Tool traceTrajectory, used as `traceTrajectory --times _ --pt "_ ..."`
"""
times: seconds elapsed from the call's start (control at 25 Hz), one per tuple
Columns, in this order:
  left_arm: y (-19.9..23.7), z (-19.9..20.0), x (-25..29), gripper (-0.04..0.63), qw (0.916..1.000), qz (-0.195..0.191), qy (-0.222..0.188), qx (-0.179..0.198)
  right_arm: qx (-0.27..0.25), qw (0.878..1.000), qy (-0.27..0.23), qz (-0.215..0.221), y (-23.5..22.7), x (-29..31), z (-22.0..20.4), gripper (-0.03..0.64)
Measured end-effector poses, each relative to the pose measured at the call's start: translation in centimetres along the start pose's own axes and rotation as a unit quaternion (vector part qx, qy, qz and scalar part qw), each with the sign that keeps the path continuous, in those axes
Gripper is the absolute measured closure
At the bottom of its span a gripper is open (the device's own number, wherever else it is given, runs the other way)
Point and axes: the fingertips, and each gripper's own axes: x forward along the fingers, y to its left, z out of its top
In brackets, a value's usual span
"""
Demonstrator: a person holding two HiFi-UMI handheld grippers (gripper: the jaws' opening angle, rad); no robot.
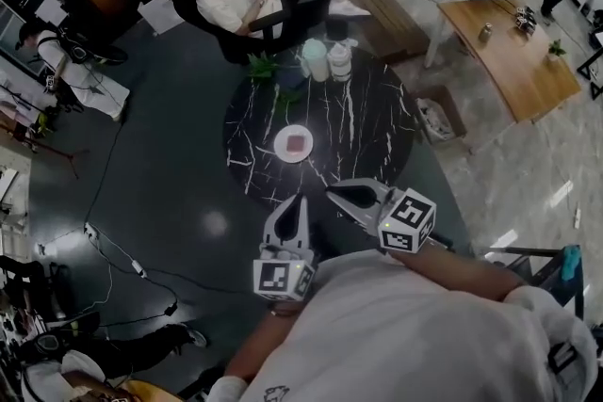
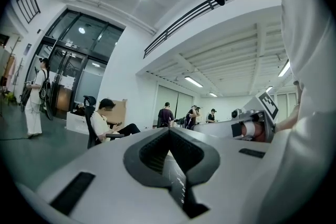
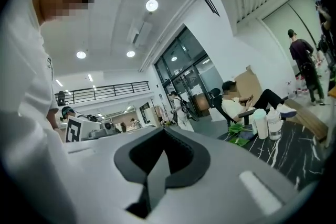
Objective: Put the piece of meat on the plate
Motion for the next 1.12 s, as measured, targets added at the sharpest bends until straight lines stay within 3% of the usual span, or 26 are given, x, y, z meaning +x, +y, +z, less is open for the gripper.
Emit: traceTrajectory --times 0.52,0.8,1.12 --pt "-1.5 -0.5 -8.3 0.589 0.9988 0.046 0.009 0.015 -0.001 0.999 0.004 0.034 7.5 -1.2 -2.3 0.615" --pt "-2.3 -1.6 -11.5 0.589 0.9994 0.006 0.029 0.016 -0.007 1.000 0.010 0.002 10.9 -1.2 -4.4 0.615" --pt "-2.3 -0.1 -17.7 0.589 0.9994 -0.030 0.014 0.010 -0.011 0.999 0.005 -0.043 17.2 -0.8 -5.9 0.615"
